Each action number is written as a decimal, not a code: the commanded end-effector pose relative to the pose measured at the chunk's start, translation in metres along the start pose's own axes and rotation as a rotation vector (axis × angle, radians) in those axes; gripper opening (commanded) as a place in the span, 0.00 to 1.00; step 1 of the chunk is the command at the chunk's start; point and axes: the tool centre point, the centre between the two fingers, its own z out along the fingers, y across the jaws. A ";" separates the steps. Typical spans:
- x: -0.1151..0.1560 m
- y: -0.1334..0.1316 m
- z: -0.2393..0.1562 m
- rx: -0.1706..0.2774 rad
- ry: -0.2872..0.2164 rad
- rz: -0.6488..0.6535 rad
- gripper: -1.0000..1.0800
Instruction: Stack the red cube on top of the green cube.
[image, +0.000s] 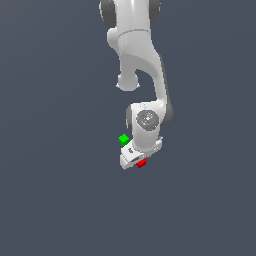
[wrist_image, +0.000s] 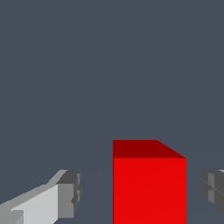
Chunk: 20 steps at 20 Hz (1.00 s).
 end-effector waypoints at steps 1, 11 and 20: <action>0.000 0.000 0.010 0.000 0.000 0.000 0.96; 0.001 0.001 0.014 0.000 0.000 0.001 0.00; 0.001 0.000 0.011 0.000 0.000 0.001 0.00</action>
